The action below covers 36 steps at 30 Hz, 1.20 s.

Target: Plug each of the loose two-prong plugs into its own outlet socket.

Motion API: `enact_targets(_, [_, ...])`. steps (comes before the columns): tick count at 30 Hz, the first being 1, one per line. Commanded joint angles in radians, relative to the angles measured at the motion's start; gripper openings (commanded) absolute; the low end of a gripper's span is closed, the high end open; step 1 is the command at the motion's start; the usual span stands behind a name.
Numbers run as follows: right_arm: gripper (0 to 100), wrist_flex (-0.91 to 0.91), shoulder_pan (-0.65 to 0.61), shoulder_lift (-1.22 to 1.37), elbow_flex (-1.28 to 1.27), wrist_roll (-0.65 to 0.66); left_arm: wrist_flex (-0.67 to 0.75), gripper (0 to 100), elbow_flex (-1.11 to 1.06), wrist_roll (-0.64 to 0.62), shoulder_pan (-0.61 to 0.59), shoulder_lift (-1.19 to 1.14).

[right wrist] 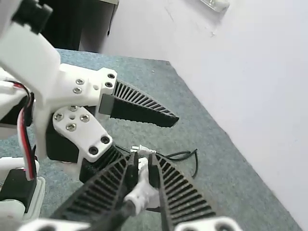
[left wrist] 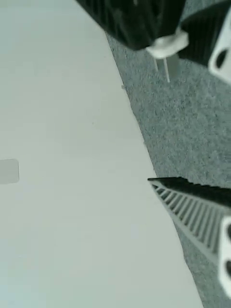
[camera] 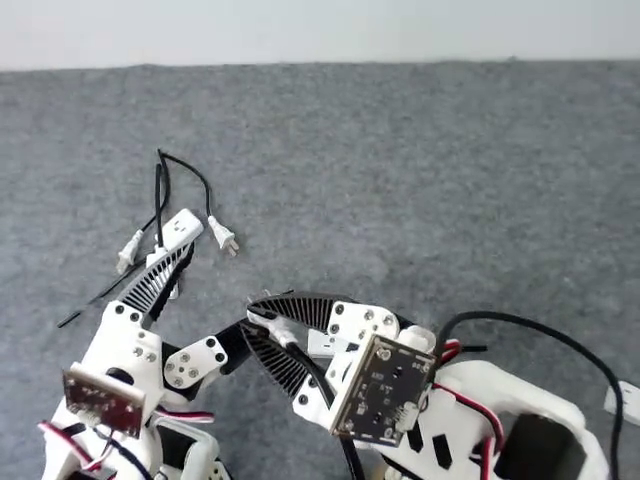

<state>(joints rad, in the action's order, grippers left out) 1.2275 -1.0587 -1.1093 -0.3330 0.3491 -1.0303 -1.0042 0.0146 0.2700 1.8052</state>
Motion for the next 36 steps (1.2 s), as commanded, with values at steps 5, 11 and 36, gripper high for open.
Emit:
enact_targets(5, [0.9, -0.025, 0.045, 0.015, -0.074, -0.009, 0.015, 38, 0.010, 0.002, 0.009, 0.020])
enact_targets(11, [0.9, -0.077, 0.062, 0.012, -0.147, -0.009, 0.015, 38, 0.010, 0.002, 0.009, 0.020])
enact_targets(36, [9.0, -0.051, 0.068, 0.018, -0.149, -0.009, 0.002, 38, 0.010, 0.002, 0.009, 0.020])
